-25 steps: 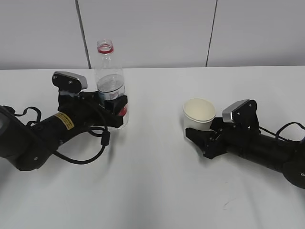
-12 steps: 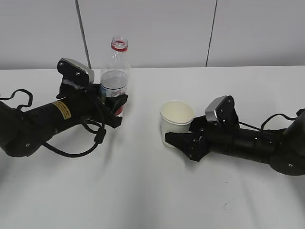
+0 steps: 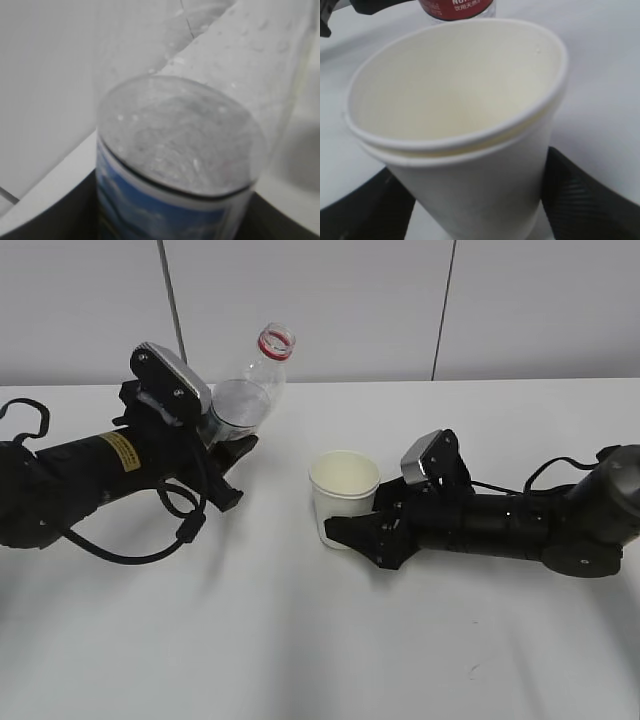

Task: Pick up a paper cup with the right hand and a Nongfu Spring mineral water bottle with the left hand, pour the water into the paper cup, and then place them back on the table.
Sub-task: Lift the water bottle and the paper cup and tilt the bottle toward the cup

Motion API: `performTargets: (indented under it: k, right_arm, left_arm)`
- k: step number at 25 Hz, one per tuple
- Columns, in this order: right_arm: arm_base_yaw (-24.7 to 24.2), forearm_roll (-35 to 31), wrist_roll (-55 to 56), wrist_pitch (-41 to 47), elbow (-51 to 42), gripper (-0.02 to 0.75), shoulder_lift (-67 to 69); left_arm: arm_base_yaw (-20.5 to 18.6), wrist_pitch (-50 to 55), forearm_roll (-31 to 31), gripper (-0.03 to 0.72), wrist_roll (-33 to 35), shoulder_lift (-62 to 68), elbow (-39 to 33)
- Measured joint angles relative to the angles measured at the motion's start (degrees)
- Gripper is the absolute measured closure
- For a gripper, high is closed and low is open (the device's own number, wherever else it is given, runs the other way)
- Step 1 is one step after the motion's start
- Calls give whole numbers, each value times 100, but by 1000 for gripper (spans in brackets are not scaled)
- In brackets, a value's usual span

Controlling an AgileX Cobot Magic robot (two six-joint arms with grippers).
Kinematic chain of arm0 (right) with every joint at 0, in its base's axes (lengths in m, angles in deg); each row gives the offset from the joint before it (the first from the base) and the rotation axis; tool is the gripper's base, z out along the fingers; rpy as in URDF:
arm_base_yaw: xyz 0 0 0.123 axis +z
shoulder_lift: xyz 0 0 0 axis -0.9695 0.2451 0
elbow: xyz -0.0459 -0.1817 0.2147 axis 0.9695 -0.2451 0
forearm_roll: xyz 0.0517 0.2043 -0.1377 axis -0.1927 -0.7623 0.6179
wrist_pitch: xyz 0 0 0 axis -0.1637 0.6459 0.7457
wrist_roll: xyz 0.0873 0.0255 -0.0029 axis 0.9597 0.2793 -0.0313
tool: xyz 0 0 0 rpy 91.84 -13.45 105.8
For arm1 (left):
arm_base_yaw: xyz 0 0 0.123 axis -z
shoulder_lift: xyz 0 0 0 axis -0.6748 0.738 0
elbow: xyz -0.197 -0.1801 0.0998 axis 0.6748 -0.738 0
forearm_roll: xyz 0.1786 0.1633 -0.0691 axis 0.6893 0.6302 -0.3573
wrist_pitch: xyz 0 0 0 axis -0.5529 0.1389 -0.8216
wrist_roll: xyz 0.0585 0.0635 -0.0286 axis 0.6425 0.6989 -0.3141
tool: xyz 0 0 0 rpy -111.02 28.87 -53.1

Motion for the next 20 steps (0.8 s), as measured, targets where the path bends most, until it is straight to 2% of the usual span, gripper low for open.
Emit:
performTargets:
  k: [10, 17, 20]
  right_arm:
    - [0, 55, 89, 14, 67, 188, 9]
    - [3, 217, 97, 14, 67, 188, 9]
    - [3, 230, 101, 14, 67, 188, 9]
  left_arm:
    - [0, 324, -263, 291, 1699, -10, 0]
    - [62, 401, -953, 291, 3027, -49, 0]
    - [93, 531, -1050, 291, 3416, -49, 0]
